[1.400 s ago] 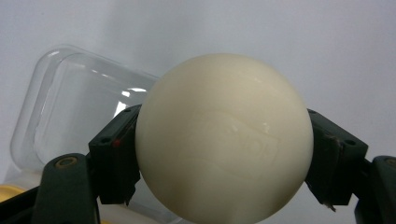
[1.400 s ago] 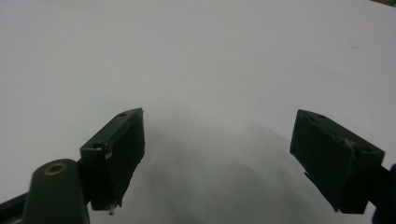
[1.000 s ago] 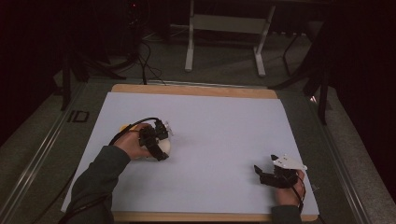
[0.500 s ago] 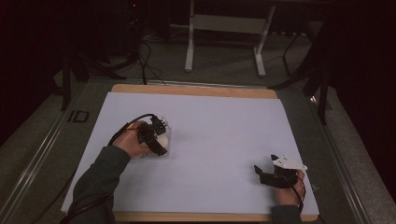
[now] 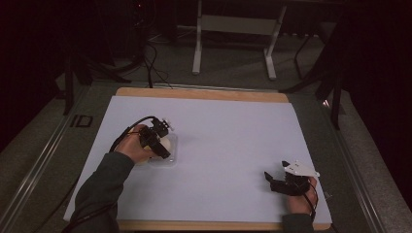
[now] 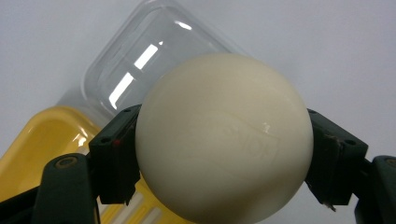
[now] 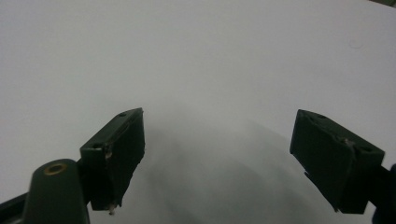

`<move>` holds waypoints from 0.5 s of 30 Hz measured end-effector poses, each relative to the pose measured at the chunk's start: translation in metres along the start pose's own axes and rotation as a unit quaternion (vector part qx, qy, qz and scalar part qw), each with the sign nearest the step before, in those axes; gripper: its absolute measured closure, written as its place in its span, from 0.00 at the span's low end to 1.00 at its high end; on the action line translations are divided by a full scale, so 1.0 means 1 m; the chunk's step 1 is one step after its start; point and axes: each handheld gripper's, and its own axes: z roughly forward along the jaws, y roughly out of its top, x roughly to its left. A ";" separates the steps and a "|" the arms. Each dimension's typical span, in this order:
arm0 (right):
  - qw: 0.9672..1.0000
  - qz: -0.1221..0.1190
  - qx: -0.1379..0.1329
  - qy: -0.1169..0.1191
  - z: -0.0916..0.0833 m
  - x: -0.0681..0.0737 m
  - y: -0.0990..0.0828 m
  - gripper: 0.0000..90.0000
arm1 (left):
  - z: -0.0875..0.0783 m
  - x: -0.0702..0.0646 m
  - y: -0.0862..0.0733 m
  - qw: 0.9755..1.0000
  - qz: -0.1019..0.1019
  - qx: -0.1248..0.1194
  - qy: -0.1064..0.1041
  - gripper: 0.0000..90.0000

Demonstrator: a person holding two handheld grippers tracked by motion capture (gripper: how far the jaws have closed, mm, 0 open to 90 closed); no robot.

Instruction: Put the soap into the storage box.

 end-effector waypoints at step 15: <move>1.000 0.000 0.000 0.000 0.000 0.000 0.000 0.20 | 0.000 0.018 -0.008 0.998 -0.058 0.010 0.010 0.27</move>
